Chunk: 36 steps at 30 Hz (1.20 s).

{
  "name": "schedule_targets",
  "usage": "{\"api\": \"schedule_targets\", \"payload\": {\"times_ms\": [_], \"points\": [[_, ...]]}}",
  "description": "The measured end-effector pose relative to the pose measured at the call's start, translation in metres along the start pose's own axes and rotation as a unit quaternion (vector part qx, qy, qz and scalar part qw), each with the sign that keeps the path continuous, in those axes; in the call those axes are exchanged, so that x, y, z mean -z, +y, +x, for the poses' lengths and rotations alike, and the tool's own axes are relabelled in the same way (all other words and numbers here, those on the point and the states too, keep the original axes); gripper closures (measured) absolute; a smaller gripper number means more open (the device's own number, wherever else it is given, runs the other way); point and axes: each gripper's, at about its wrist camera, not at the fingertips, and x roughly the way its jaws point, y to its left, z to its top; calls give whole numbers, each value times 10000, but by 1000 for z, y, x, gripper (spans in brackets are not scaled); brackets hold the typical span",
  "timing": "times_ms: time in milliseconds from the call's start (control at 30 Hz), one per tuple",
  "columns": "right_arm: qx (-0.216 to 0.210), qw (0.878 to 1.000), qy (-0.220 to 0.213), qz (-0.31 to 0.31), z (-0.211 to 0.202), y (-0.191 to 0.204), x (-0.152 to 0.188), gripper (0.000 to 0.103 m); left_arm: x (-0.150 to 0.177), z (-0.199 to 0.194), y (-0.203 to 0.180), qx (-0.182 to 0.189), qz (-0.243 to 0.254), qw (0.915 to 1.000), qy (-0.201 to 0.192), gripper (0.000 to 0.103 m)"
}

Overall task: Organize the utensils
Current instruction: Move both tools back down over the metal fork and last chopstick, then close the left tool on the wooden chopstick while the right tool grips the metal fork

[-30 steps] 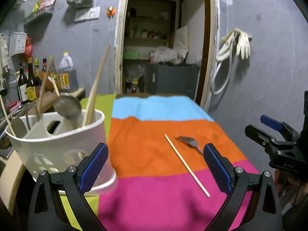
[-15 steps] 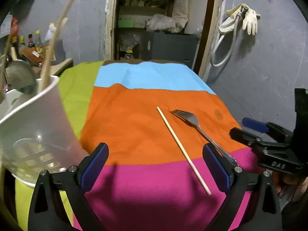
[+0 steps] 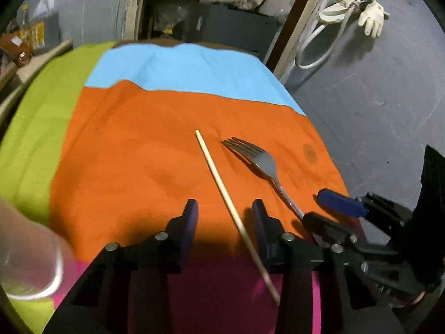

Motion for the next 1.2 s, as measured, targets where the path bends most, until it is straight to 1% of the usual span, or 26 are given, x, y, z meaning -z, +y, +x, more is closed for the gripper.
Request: {"api": "schedule_targets", "payload": {"times_ms": [100, 167, 333, 467, 633, 733, 900, 1067, 1200], "points": [[14, 9999, 99, 11, 4, -1, -1, 67, -7, 6, 4, 34, -144, 9999, 87, 79], [4, 9999, 151, 43, 6, -3, -3, 67, -12, 8, 8, 36, -207, 9997, 132, 86], [-37, 9996, 239, 110, 13, -6, -6, 68, -19, 11, 17, 103, -397, 9987, 301, 96], [-22, 9995, 298, 96, 19, -6, -11, 70, -19, 8, 16, -24, -368, 9985, 398, 97], [49, 9992, 384, -1, 28, -1, -19, 71, -4, -6, 20, -162, -204, 9990, 371, 98], [-31, 9991, 431, 25, 35, 0, -25, 74, 3, -11, 20, -214, -136, 9989, 398, 98], [-108, 9986, 507, 76, 42, 0, -34, 82, 4, -11, 16, -286, -66, 9985, 466, 98], [46, 9981, 608, -42, 49, 7, -41, 86, 4, -7, 14, -292, -139, 9984, 456, 98], [179, 9975, 646, -223, 51, 14, -43, 92, 6, -7, 12, -331, -136, 9985, 410, 99]]}}
